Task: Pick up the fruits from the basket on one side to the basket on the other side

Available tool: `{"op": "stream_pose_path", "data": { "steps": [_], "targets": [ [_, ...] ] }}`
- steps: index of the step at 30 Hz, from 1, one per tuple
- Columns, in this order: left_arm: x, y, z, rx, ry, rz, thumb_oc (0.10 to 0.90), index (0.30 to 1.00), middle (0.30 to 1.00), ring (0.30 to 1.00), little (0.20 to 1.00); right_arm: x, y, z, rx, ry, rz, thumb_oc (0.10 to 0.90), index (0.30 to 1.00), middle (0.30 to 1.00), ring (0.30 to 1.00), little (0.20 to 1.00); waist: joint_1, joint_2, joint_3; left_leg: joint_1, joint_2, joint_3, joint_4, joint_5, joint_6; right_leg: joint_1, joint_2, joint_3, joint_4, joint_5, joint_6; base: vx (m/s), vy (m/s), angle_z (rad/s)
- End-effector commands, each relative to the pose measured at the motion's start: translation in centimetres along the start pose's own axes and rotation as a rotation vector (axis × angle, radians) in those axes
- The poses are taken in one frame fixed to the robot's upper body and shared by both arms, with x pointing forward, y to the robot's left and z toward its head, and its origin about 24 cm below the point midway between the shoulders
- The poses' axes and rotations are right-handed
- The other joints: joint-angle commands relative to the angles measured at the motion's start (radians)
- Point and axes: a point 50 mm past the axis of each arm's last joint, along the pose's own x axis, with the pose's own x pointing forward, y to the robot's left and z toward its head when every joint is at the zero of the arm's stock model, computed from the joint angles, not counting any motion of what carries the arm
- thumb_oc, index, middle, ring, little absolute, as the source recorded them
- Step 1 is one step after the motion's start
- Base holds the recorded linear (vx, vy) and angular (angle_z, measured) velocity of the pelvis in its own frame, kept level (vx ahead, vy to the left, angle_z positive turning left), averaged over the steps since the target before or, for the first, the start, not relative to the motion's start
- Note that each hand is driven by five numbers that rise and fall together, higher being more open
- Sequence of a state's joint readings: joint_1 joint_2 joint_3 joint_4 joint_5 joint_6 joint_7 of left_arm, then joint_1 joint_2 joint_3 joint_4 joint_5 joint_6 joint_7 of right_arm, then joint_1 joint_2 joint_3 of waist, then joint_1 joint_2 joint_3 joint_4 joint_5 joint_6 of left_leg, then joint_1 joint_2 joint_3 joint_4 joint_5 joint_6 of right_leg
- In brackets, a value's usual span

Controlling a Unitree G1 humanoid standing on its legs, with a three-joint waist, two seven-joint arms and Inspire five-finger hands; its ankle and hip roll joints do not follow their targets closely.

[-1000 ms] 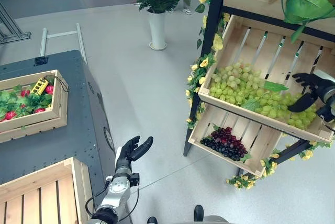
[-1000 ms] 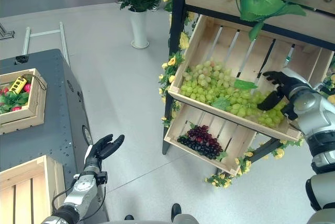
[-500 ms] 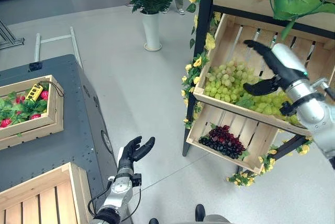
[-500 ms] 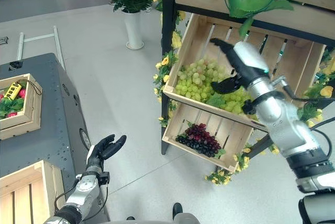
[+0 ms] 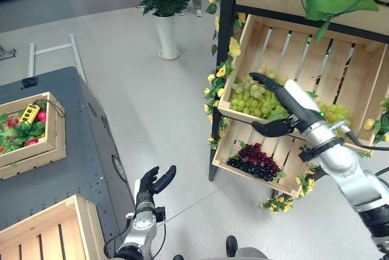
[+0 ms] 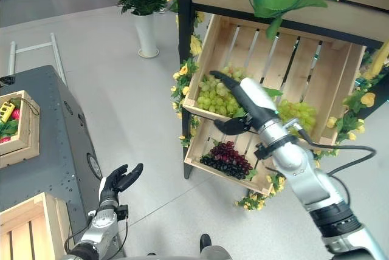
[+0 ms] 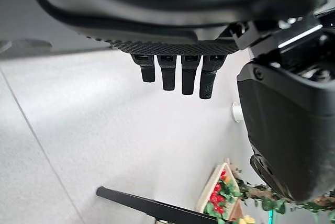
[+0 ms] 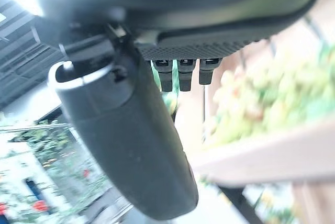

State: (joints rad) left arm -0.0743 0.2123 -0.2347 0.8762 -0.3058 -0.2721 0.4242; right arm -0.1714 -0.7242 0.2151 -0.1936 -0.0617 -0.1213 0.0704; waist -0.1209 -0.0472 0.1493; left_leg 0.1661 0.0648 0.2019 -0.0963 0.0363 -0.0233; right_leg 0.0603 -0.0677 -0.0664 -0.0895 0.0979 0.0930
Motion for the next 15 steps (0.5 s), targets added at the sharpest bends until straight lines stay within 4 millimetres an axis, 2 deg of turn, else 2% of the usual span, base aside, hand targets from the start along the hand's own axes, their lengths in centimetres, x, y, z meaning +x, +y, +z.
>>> {"op": "stream_pose_path", "data": {
  "steps": [1,5,7,8,9,10,11,13,15],
  "targets": [
    [1.5,0.7,4.2,-0.019,-0.220,0.087,0.800,0.900,0.900,0.900,0.900,0.9,-0.9,4.4,0.070,-0.294,-0.045,0.800,0.900,0.900,0.900,0.900,0.016,-0.014,-0.048,0.015,-0.039,0.016,0.056,-0.196,0.040,0.043,-0.008,0.019,0.048,-0.140,0.020,0.01,-0.037,0.01],
    [0.9,0.4,3.4,0.013,-0.234,0.084,0.800,0.900,0.900,0.900,0.900,0.2,2.5,3.9,0.236,-0.296,0.011,0.800,0.900,0.900,0.900,0.900,0.022,-0.014,-0.043,0.009,-0.040,0.012,0.060,-0.196,0.040,0.037,-0.011,0.015,0.051,-0.140,0.022,0.00,-0.035,0.01],
    [0.7,0.4,3.0,0.024,-0.238,0.087,0.800,0.900,0.900,0.900,0.900,0.0,3.5,3.8,0.291,-0.301,0.025,0.800,0.900,0.900,0.900,0.900,0.024,-0.012,-0.042,0.008,-0.041,0.010,0.060,-0.196,0.040,0.037,-0.011,0.013,0.051,-0.140,0.022,0.00,0.000,0.00],
    [0.4,0.5,2.4,0.028,-0.229,0.088,0.800,0.900,0.900,0.900,0.900,-0.3,4.9,3.7,0.373,-0.315,0.058,0.800,0.900,0.900,0.900,0.900,0.027,-0.010,-0.041,0.008,-0.042,0.007,0.062,-0.196,0.042,0.038,-0.012,0.012,0.052,-0.140,0.022,0.00,0.000,0.00],
    [0.3,0.5,2.3,0.028,-0.228,0.088,0.800,0.900,0.900,0.900,0.900,-0.3,5.1,3.7,0.389,-0.320,0.066,0.800,0.900,0.900,0.900,0.900,0.027,-0.010,-0.041,0.008,-0.042,0.007,0.062,-0.196,0.042,0.038,-0.012,0.012,0.052,-0.140,0.022,0.00,0.000,0.00],
    [0.1,0.5,1.9,0.038,-0.223,0.087,0.800,0.900,0.900,0.900,0.900,-0.7,7.0,3.6,0.473,-0.325,0.119,0.800,0.900,0.900,0.900,0.900,0.032,-0.006,-0.041,0.007,-0.043,0.004,0.066,-0.198,0.042,0.038,-0.014,0.008,0.055,-0.142,0.022,0.00,0.000,0.00],
    [0.1,0.5,1.8,0.046,-0.223,0.086,0.800,0.900,0.900,0.900,0.900,-0.7,7.7,3.6,0.530,-0.327,0.137,0.800,0.900,0.900,0.900,0.900,0.035,-0.006,-0.040,0.006,-0.043,0.002,0.068,-0.199,0.043,0.039,-0.015,0.004,0.056,-0.142,0.022,0.00,0.000,0.00],
    [0.0,0.5,1.6,0.059,-0.224,0.083,0.800,0.900,0.900,0.900,0.900,-0.7,8.6,3.4,0.572,-0.316,0.164,0.800,0.900,0.900,0.900,0.900,0.039,-0.005,-0.039,0.005,-0.045,-0.002,0.070,-0.199,0.044,0.040,-0.017,0.000,0.056,-0.143,0.022,0.00,0.000,0.00],
    [-0.1,0.4,1.2,0.089,-0.217,0.072,0.800,0.900,0.900,0.900,0.900,-0.8,11.0,2.6,0.608,-0.270,0.241,0.800,0.900,0.900,0.900,0.900,0.053,-0.004,-0.037,0.002,-0.049,-0.014,0.077,-0.202,0.044,0.043,-0.020,-0.013,0.059,-0.145,0.022,0.00,-0.040,0.02]
  ]
}}
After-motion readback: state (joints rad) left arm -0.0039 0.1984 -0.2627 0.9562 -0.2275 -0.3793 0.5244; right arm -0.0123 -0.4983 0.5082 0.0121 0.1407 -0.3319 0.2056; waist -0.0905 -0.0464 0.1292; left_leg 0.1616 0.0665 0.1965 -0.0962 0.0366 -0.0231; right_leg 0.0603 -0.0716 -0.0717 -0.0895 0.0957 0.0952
